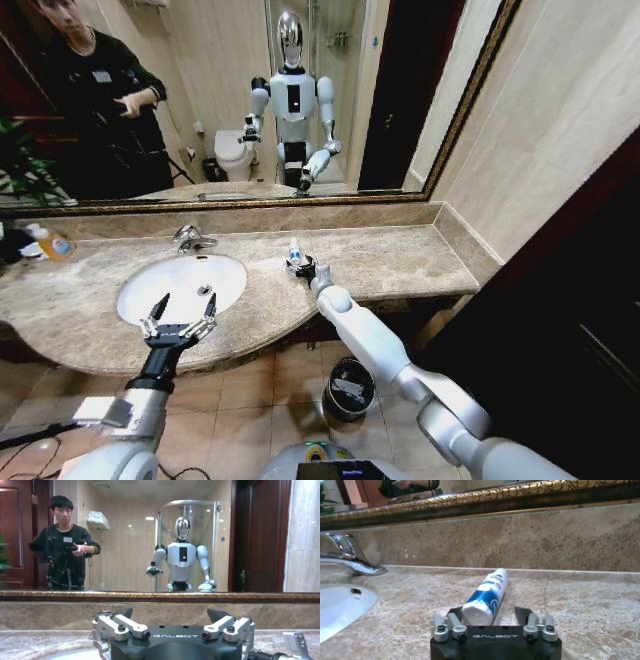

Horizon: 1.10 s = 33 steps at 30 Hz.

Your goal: Pick up the trash from the sink and place it in the trash bin.

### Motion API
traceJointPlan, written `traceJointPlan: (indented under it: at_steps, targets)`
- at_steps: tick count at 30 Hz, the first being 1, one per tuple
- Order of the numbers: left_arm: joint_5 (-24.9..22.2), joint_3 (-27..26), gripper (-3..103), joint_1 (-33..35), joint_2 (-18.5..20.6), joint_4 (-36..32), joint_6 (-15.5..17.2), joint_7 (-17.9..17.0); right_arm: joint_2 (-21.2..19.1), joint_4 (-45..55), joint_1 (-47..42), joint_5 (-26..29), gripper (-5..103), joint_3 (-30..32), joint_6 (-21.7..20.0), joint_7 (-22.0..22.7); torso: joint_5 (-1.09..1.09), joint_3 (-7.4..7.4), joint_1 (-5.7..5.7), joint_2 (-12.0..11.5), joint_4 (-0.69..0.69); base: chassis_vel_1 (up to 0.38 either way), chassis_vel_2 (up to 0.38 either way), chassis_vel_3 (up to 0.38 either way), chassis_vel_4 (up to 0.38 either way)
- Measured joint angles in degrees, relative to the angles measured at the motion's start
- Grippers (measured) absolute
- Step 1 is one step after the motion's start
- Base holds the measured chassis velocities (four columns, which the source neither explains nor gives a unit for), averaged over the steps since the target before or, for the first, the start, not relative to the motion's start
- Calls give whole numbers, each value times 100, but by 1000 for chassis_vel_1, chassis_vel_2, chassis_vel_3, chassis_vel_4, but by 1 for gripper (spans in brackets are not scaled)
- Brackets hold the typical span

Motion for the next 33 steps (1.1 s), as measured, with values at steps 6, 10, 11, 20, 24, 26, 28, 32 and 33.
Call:
traceJointPlan:
  at_steps: [6,10,11,20,24,26,28,32,33]
  targets:
    - [0,0,100,0,1,0,0,0,7,-35,-15,-36,45,21,34,-2,0,0,0,1,0,0,0,0,0]
    - [0,0,100,0,0,0,0,0,-2,-32,-21,-38,35,27,44,-4,0,0,0,1,0,0,0,0,0]
    - [0,0,100,0,0,0,0,0,-11,-22,-23,-38,32,30,46,-4,0,0,0,1,0,0,0,0,0]
    - [0,0,100,0,0,0,0,0,-145,400,-157,-65,31,132,66,-2,0,0,0,0,0,0,0,0,0]
    - [0,0,100,0,0,0,0,0,-390,1003,-365,-68,31,191,37,4,0,0,0,1,0,0,0,0,0]
    - [0,0,100,0,0,0,0,0,-572,1371,-508,-69,31,244,41,5,1,0,0,1,1,0,0,0,0]
    - [0,0,100,0,0,0,0,0,-694,1550,-611,-86,31,295,80,-14,0,0,-1,1,1,0,0,0,0]
    - [0,0,100,0,0,0,0,2,-1136,2099,-1099,-69,31,571,298,-332,0,-1,0,1,1,0,0,0,0]
    - [0,0,100,0,0,0,0,-1,-1215,2195,-1208,-27,31,621,311,-389,0,0,0,1,0,0,0,0,0]
